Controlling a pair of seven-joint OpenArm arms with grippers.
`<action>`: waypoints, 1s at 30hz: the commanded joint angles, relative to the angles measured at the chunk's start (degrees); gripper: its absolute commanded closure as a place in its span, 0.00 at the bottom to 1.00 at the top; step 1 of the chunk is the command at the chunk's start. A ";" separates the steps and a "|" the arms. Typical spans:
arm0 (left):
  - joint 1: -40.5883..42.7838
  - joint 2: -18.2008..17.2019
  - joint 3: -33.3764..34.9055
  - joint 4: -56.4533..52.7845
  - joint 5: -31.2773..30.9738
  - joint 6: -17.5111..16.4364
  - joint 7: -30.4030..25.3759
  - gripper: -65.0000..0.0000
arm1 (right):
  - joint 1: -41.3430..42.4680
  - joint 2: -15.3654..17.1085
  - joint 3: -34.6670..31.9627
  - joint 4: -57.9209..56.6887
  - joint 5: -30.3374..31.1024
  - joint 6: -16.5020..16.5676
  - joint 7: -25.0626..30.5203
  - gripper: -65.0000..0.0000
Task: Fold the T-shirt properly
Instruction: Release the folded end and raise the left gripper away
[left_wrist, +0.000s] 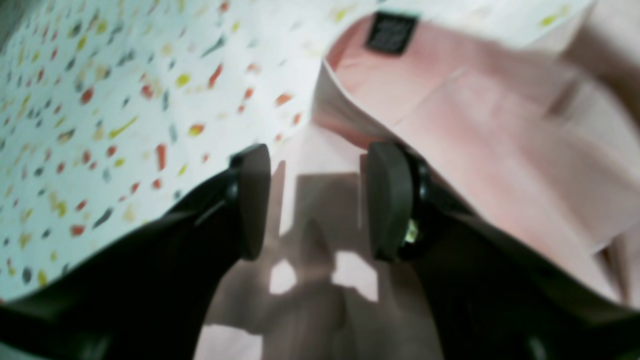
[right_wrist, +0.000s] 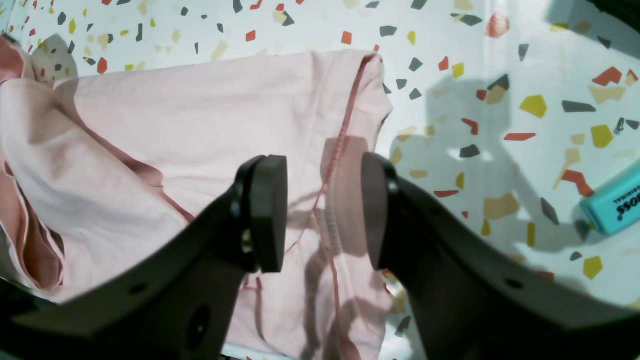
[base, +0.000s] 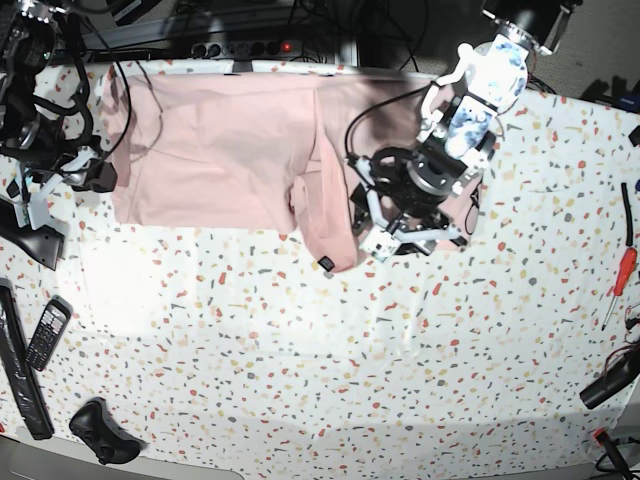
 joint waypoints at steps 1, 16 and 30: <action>-0.83 1.38 0.63 1.09 0.20 0.17 -1.40 0.55 | 0.50 0.98 0.42 0.85 0.70 0.22 0.98 0.63; -1.57 6.32 3.85 3.37 3.87 1.51 0.44 0.55 | 0.48 1.03 0.42 0.85 0.68 0.24 0.31 0.63; 3.43 -2.89 -22.32 7.34 -7.32 4.83 1.81 0.55 | 0.48 5.99 0.42 0.85 -2.36 0.17 -0.61 0.63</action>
